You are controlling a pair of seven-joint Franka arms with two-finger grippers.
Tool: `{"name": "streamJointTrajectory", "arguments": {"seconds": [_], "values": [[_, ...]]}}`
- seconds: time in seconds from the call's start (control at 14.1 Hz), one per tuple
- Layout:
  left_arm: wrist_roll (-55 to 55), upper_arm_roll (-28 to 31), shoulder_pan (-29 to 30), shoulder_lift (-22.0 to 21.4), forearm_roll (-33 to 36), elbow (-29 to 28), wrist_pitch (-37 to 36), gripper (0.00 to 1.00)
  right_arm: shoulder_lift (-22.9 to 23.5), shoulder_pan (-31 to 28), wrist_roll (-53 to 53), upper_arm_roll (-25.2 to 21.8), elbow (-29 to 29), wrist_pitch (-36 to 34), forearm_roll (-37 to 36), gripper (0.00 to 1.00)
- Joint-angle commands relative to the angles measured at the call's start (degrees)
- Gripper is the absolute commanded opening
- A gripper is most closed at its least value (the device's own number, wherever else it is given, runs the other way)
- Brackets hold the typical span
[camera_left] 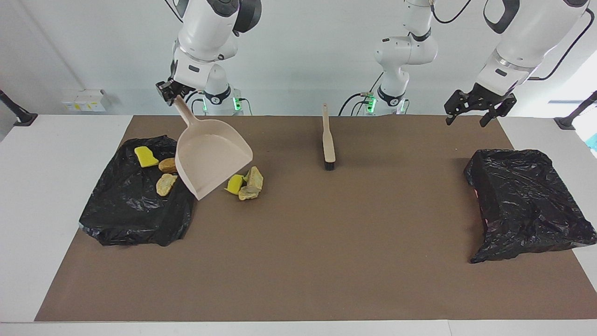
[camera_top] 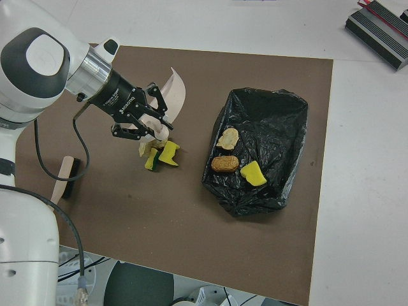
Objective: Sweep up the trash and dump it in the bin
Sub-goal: 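Bring the empty dustpan back to the table center with the right gripper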
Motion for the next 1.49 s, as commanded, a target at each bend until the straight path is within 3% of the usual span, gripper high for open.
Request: {"name": "streamJointTrajectory", "arguments": {"seconds": [0.0, 0.21, 0.5, 0.85, 1.42], "values": [[0.6, 0.7, -0.9, -0.9, 1.1, -0.8, 0.2, 1.0, 4.2, 3.1, 17.1, 1.2, 1.3, 4.8, 7.2, 0.0], [0.6, 0.7, -0.8, -0.9, 1.1, -0.8, 0.4, 1.0, 12.8, 8.8, 35.5, 1.2, 6.1, 13.4, 12.4, 0.0], [0.7, 0.7, -0.7, -0.9, 1.1, -0.8, 0.2, 1.0, 27.7, 12.9, 53.5, 1.2, 19.3, 21.3, 18.6, 0.0], [0.7, 0.7, -0.7, -0.9, 1.1, -0.9, -0.1, 1.0, 39.0, 18.0, 61.2, 1.2, 23.5, 33.4, 18.8, 0.0], [0.7, 0.7, -0.8, -1.0, 1.1, -0.9, -0.2, 1.0, 42.8, 19.0, 60.6, 1.2, 21.7, 38.6, 19.5, 0.0]]}}
